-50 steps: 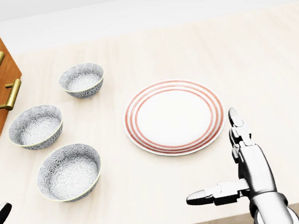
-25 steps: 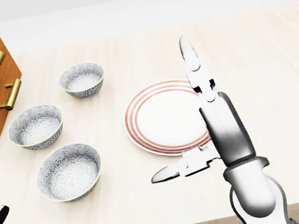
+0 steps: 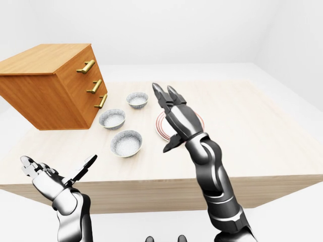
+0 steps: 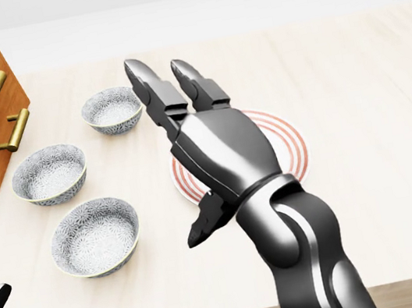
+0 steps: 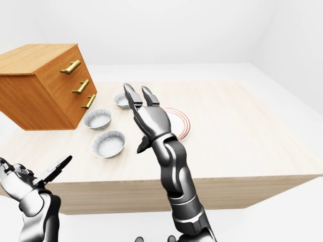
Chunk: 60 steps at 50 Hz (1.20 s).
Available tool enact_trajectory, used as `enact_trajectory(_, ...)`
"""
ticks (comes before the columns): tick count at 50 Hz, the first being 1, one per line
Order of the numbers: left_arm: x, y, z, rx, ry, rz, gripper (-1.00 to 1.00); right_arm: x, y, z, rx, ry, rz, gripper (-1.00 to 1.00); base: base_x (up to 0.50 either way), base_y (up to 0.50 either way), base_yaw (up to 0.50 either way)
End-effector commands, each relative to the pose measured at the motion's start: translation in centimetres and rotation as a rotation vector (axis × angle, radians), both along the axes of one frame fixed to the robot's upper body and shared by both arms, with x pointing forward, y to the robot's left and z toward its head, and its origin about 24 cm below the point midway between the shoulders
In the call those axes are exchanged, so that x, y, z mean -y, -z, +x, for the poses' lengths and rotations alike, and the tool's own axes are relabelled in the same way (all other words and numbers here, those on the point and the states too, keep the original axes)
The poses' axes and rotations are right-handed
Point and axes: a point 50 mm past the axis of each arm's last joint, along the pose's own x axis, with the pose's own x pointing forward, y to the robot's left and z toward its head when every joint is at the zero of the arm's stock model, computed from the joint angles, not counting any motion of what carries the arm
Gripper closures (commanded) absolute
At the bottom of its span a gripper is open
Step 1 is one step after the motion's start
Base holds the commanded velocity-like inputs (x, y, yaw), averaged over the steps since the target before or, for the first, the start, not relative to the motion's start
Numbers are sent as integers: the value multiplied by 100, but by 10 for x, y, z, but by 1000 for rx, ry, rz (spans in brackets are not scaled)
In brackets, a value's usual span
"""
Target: Put the bowl at the front on the plate.
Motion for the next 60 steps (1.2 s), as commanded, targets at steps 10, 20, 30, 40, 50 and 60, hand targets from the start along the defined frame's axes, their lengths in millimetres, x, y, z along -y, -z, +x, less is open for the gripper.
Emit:
enact_trajectory(10, 0, 1, 1, -2, 0, 0, -100, -13, 4, 8, -59, 135, -347, -100, 2, 0, 0)
enact_trajectory(20, 0, 2, 2, -2, 3, 0, -100, -16, 7, 11, -72, 120, -345, -100, 49, 0, 0)
enact_trajectory(30, 0, 2, 2, -1, 4, 0, -100, -17, 7, 10, -78, 116, -347, -100, 50, 0, 0)
enact_trajectory(40, 0, 2, 2, -2, 4, 0, -100, -18, 5, 10, -77, 113, -346, -100, 50, 0, 0)
enact_trajectory(50, 0, 2, 2, -1, 4, 0, -100, -20, 6, 9, -87, 106, -363, -100, 50, 0, 0)
enact_trajectory(60, 0, -1, -1, -2, 0, 1, -100, -35, 10, 1, -89, 73, -362, -100, 23, 2, 0)
